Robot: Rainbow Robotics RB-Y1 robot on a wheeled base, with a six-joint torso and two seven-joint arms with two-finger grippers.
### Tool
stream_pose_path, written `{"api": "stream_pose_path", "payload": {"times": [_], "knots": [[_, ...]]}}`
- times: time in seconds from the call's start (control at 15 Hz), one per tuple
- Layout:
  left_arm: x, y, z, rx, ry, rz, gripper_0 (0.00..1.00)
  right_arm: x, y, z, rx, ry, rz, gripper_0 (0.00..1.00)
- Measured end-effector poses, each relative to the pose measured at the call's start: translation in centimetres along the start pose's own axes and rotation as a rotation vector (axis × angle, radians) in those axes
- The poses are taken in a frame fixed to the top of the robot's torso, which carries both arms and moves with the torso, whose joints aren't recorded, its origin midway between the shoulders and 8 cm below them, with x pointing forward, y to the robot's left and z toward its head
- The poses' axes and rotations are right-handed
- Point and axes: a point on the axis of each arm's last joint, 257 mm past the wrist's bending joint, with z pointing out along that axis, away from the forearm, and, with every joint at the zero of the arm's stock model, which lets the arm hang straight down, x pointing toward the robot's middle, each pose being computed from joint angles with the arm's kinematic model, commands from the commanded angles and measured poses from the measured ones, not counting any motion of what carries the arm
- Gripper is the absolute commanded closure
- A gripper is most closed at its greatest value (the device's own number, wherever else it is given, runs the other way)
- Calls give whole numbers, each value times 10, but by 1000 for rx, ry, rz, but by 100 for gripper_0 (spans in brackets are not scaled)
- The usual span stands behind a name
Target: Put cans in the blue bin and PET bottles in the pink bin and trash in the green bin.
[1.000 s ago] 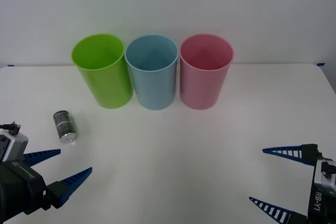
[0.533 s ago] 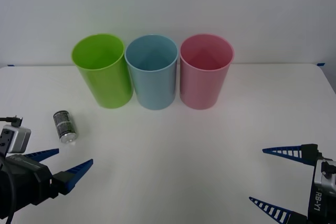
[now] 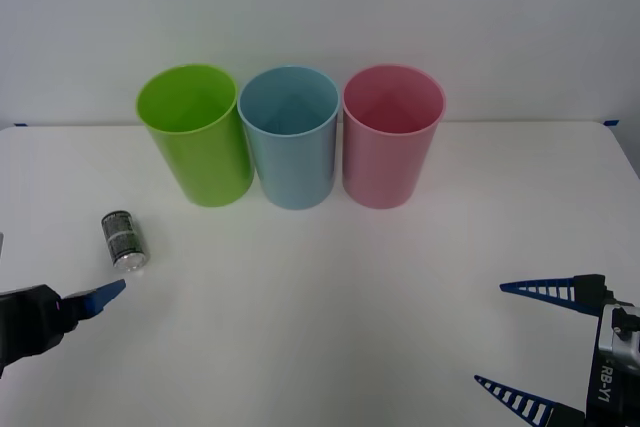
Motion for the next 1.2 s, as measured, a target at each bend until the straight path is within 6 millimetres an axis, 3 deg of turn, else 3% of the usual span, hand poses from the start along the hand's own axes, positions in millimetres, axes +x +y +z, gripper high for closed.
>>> {"api": "stream_pose_path", "payload": {"times": [0.4, 0.8, 1.2], "knots": [[-15, 12, 13, -63, 98, -101, 1, 0, 0, 0, 0, 0, 0, 0], [-54, 22, 45, -68, 81, -167, 0, 0, 0, 0, 0, 0, 0, 0], [-67, 43, 73, -166, 130, -223, 0, 0, 0, 0, 0, 0, 0, 0]]}}
